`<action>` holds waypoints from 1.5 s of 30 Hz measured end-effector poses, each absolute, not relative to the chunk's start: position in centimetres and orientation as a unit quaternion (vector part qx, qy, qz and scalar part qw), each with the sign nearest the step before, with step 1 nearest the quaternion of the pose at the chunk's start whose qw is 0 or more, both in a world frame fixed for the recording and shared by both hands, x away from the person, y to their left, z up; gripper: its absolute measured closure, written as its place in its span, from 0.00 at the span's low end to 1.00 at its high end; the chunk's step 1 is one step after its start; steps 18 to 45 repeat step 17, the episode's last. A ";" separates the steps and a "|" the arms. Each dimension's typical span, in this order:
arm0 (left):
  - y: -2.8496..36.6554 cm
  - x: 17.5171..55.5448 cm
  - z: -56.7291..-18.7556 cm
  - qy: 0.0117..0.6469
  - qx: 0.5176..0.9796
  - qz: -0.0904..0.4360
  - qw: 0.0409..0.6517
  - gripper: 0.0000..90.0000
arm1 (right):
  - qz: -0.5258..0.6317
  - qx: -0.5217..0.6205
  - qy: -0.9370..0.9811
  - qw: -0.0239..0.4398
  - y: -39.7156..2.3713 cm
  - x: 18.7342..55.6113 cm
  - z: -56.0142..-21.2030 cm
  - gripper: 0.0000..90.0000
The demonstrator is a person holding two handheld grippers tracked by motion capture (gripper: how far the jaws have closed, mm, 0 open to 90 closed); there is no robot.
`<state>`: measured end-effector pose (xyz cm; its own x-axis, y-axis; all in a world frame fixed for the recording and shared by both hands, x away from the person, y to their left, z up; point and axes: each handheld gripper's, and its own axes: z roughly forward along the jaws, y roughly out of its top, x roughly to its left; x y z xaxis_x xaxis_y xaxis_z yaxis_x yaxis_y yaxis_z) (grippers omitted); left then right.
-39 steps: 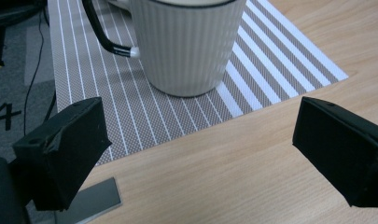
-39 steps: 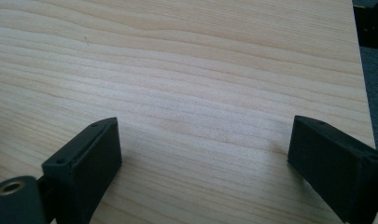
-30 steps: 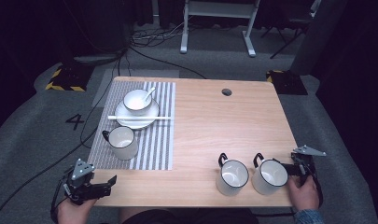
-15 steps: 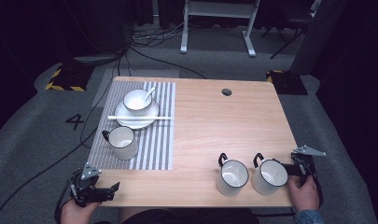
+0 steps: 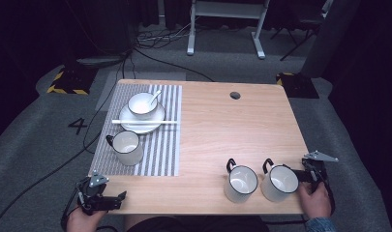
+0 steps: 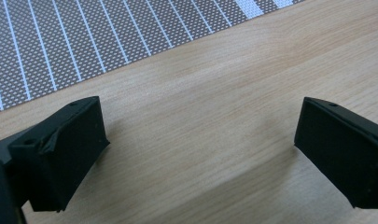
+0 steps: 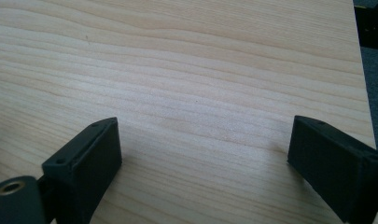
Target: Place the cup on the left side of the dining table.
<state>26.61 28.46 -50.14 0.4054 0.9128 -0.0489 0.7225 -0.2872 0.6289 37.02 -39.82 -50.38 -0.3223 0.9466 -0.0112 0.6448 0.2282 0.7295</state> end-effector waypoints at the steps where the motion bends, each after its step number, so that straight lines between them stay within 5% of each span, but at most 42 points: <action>1: 28.4 26.5 -50.4 0.517 0.785 0.173 0.295 0.01 | 0.320 0.531 0.748 0.236 -39.8 37.0 -50.4 0.11; 8: 28.9 25.5 -52.2 0.478 0.762 0.218 0.378 0.00 | 0.321 0.531 0.748 0.236 -39.8 37.0 -50.4 0.11; 45: 28.8 25.6 -51.9 0.486 0.765 0.211 0.366 0.02 | 0.321 0.531 0.748 0.236 -39.8 37.0 -50.4 0.11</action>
